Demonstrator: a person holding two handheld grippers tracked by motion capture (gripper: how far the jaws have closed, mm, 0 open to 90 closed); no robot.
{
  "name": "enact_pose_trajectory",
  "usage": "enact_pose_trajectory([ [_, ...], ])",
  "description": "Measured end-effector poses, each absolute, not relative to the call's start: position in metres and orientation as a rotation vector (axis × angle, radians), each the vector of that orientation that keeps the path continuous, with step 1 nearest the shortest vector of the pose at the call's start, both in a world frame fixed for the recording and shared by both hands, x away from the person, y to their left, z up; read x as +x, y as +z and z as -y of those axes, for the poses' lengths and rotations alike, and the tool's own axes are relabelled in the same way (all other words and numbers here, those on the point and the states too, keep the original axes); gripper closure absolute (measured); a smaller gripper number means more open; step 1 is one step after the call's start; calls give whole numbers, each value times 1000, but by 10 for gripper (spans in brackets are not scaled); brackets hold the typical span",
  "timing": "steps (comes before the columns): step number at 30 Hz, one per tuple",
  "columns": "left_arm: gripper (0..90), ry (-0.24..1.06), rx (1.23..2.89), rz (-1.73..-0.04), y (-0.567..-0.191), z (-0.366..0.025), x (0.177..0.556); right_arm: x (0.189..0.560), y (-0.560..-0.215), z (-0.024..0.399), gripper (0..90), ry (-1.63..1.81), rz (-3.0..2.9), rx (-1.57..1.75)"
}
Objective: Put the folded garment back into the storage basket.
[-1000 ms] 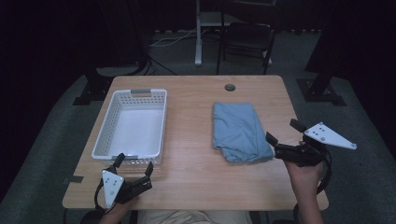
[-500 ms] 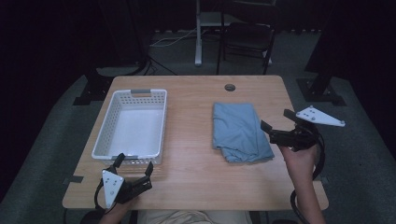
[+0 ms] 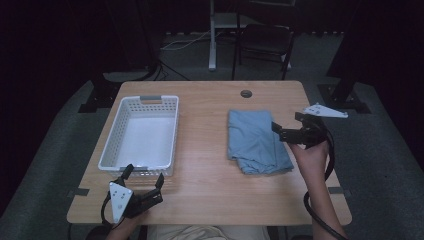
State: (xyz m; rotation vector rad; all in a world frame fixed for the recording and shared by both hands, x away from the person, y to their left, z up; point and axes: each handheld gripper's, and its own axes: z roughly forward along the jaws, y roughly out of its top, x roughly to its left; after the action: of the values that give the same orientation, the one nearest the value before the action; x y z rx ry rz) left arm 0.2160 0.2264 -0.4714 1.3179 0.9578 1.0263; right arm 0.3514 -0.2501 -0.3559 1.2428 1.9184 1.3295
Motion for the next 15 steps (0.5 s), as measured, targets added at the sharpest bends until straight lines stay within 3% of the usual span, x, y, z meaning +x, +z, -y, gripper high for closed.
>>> enact_pose_trajectory([
  [15, 27, 1026, 1318, -958, -471, -226, 216, 378, -377, 244, 43, 1292, -1973, 1322],
])
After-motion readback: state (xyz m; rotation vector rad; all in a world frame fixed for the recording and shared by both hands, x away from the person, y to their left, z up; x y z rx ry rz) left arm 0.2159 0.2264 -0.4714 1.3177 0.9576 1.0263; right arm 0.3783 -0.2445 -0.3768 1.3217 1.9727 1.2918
